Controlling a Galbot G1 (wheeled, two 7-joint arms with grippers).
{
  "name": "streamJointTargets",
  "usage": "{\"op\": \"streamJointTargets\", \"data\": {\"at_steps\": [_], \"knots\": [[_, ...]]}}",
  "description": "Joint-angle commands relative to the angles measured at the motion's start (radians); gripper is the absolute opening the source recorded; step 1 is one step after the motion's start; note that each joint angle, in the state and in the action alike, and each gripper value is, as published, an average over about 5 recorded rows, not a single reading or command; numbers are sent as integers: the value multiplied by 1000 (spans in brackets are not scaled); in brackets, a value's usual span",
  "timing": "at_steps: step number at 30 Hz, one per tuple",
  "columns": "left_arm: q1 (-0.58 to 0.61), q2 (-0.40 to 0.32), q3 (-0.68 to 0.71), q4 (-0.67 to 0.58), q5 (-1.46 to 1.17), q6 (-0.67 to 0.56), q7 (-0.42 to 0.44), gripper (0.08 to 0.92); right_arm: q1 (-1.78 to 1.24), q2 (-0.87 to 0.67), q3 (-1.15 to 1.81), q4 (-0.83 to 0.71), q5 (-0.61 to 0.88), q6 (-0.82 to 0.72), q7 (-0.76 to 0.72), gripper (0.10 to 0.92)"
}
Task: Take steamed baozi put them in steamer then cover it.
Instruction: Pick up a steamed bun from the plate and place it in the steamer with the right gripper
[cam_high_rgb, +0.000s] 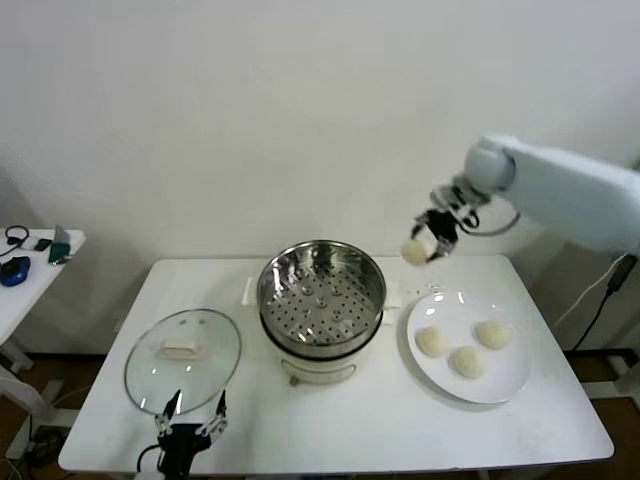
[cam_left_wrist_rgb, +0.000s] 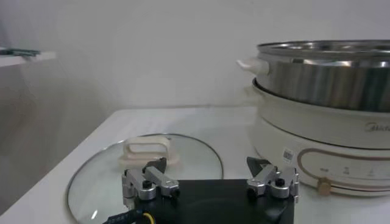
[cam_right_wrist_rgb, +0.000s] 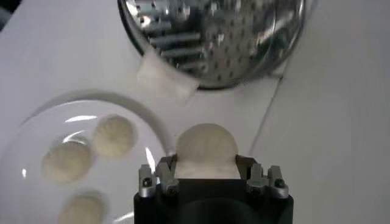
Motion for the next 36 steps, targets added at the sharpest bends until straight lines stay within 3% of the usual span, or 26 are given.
{"op": "streamJointTargets", "data": {"at_steps": [1, 16, 36], "knots": [[2, 5, -2, -7, -1, -3, -1, 823, 186, 231, -100, 187, -59, 253, 28, 662], [17, 25, -2, -10, -12, -20, -14, 823, -194, 360, -1, -143, -494, 335, 123, 662], [2, 30, -5, 5, -25, -24, -20, 823, -368, 466, 79, -429, -573, 389, 187, 662]]}}
